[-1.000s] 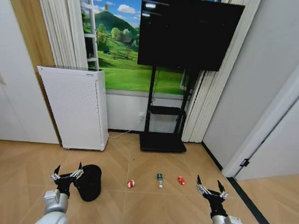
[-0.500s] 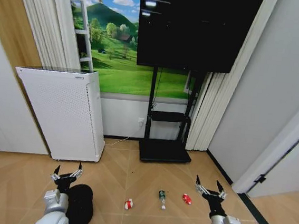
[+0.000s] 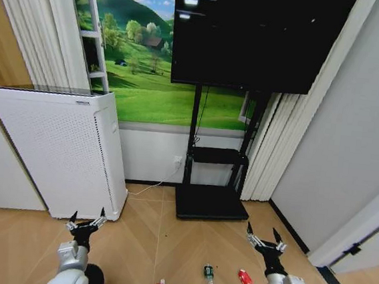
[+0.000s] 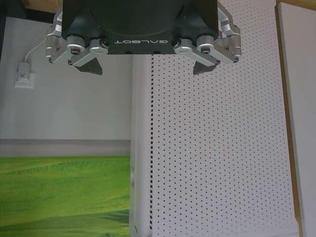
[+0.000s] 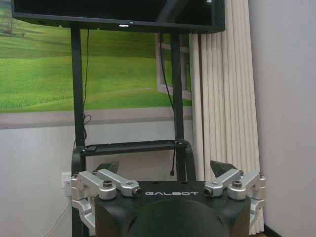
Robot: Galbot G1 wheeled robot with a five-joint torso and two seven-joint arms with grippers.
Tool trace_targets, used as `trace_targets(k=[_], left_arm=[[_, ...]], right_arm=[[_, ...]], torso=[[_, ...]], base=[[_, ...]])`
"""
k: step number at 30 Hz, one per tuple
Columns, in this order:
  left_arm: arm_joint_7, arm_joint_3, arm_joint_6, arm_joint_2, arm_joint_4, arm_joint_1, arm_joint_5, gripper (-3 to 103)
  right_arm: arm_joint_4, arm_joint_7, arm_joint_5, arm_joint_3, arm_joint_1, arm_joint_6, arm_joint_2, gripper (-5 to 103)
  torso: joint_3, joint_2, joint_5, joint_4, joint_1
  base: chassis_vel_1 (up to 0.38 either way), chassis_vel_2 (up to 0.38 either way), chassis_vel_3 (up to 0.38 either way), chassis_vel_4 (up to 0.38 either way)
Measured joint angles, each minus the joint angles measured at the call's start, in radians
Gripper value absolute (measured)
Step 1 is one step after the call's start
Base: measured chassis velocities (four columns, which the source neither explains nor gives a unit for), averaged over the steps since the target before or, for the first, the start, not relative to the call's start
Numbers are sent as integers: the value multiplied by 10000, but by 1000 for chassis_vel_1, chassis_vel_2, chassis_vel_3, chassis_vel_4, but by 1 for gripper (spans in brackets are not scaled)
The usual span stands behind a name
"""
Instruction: Pick up the trash bin and place the garbage on the floor into it.
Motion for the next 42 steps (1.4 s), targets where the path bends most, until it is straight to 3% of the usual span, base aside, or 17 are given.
trace_targets(k=[6,13,19,25,29,35,42], left_arm=[[-146,-63,-10,277,-225,120,-117,100],[-214,-1349,147,1295,-170,708,-616,100],[-15,-1789,415,1737,-70,1045,-885,100],[32,-1698,353,1700,21,1069,-729,100],[-102,-1560,132,1525,-15,866,-1284,100],[-163,-1509,93,1513,-30,810,-1204,100],[-229,-1487,34,1464,-24,763,-1191,100]], right_arm=[[-36,-1,-23,-10,-23,52,-38,100],[-148,0,-60,87,-41,119,-175,100],[-342,0,-276,-46,40,151,-228,100],[-399,24,-398,-221,147,165,-245,100],[-405,68,-228,-283,177,227,-242,100],[-462,48,-177,-241,133,318,-246,100],[-486,24,-172,-228,117,352,-230,100]], torso=[[0,1,-1,0,-1],[2,0,-3,3,6],[2,0,-3,2,6],[2,1,-2,2,6],[2,0,-2,-1,6],[0,-7,0,-1,4],[-151,-272,-1,-1,-109]], base=[[33,-24,-33,25],[0,0,0,0],[0,0,0,0],[0,0,0,0],[0,0,0,0],[0,0,0,0],[0,0,0,0]])
